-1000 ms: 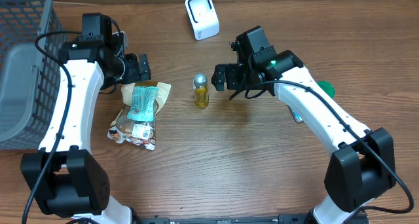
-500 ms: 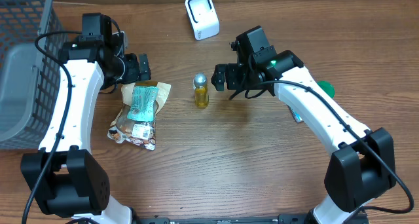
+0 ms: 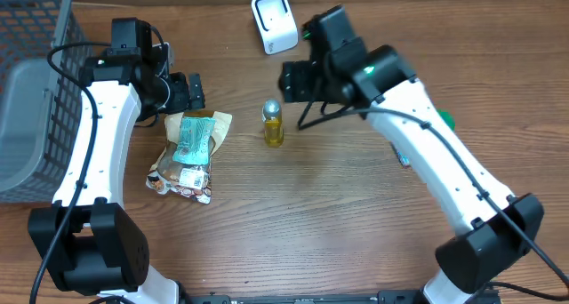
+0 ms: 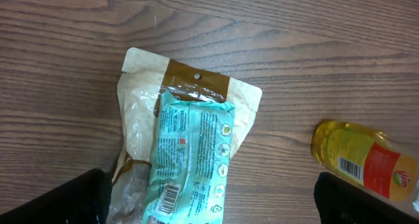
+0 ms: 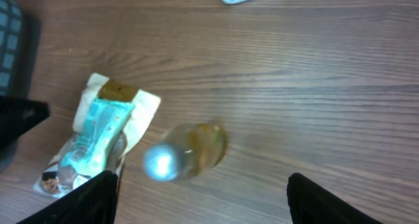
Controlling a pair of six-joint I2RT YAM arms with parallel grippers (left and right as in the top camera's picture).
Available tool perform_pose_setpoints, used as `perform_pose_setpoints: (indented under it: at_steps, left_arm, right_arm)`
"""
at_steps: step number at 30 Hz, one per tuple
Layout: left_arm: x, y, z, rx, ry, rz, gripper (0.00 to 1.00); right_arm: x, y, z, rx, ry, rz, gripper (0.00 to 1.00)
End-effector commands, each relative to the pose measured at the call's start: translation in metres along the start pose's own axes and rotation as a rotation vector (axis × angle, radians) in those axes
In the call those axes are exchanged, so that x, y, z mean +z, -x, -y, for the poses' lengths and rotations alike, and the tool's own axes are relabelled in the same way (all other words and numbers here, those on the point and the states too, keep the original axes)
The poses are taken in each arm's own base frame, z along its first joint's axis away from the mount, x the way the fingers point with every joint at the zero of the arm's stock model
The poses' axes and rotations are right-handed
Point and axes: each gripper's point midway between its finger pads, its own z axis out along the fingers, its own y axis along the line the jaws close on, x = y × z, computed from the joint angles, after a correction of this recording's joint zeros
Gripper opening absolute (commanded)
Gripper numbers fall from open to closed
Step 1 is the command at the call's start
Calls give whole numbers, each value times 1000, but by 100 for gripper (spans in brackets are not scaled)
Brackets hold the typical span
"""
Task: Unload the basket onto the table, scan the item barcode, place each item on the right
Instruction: 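Lower the right gripper onto the yellow oil bottle and grasp it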
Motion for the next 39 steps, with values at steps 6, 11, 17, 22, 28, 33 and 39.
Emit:
perform_pose_setpoints:
  at_steps: [6, 11, 17, 22, 28, 33, 39]
  left_arm:
    - [-10, 7, 5, 18, -14, 34, 100]
    - [-10, 7, 5, 18, -14, 34, 100]
    - [-10, 7, 5, 18, -14, 34, 100]
    - [-10, 7, 5, 18, -14, 34, 100]
    - [-10, 7, 5, 18, -14, 34, 100]
    - [-10, 7, 5, 18, -14, 34, 99]
    - [-10, 7, 5, 18, -14, 34, 100]
  right_arm:
    - [46, -19, -32, -60, -123, 23, 79]
    - [82, -31, -28, -68, -151, -30, 94]
    - [103, -42, -24, -72, -168, -73, 100]
    - [106, -48, -24, -73, -161, -98, 90]
    - [106, -55, -20, -76, -175, -122, 70]
    - [105, -57, -18, -77, -182, -133, 60]
    - [106, -53, -21, -75, -170, -113, 60]
